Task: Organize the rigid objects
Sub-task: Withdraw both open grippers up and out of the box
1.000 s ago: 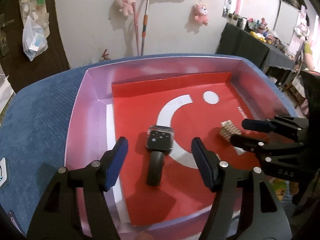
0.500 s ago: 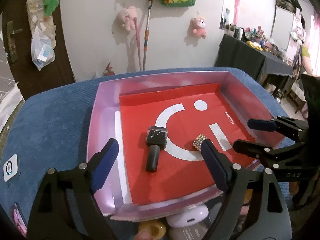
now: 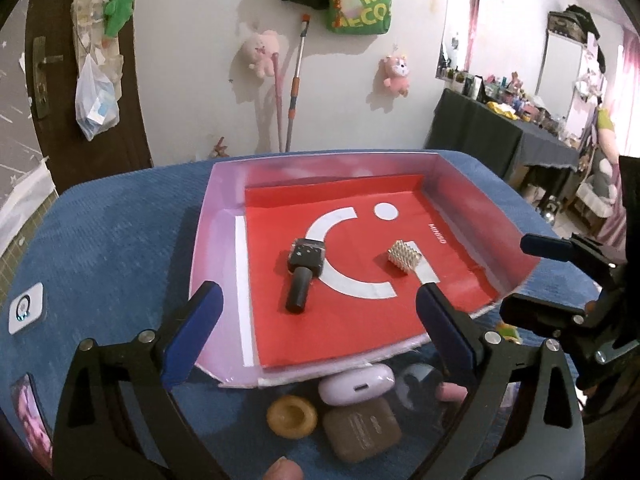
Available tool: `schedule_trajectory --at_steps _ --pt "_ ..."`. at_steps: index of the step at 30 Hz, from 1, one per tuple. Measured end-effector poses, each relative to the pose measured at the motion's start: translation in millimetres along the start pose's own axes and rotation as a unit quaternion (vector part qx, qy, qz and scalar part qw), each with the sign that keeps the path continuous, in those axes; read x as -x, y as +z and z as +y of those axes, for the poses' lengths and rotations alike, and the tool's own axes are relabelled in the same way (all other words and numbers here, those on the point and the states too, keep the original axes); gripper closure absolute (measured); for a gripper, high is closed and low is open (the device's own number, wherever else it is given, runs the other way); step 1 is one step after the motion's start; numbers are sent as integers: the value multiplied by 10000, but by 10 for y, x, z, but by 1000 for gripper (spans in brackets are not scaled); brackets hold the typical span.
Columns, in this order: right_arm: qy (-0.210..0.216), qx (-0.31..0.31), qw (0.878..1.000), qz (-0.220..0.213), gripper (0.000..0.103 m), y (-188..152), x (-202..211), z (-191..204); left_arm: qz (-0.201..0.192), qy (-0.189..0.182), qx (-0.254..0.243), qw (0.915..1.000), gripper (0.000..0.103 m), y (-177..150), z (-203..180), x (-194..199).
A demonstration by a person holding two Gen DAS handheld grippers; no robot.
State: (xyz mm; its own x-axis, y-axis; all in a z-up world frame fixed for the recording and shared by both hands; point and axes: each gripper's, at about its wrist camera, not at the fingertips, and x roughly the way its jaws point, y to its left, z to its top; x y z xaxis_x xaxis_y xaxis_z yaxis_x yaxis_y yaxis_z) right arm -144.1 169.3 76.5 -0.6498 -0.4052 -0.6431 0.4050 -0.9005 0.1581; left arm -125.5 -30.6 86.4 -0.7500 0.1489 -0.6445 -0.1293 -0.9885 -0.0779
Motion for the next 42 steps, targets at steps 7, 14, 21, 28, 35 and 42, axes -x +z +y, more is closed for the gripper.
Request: schedule_trajectory --at_steps 7,14,21,28,35,42 --pt "55 96 9996 -253 0 -155 217 114 -11 45 5 10000 4 -113 -67 104" --pt "8 229 9989 -419 0 -378 380 244 -28 60 6 10000 4 -253 -148 205" --pt "-153 402 9981 -434 0 -599 425 371 4 156 -202 9997 4 -397 -286 265" --pt "-186 485 9974 -495 0 -763 491 448 73 162 -182 9997 4 -547 -323 310" --pt "-44 180 9986 -502 0 -880 542 386 327 21 91 9994 4 -722 -238 283" --pt "78 133 9994 -312 8 -1018 483 422 625 136 306 9975 4 -879 -184 199"
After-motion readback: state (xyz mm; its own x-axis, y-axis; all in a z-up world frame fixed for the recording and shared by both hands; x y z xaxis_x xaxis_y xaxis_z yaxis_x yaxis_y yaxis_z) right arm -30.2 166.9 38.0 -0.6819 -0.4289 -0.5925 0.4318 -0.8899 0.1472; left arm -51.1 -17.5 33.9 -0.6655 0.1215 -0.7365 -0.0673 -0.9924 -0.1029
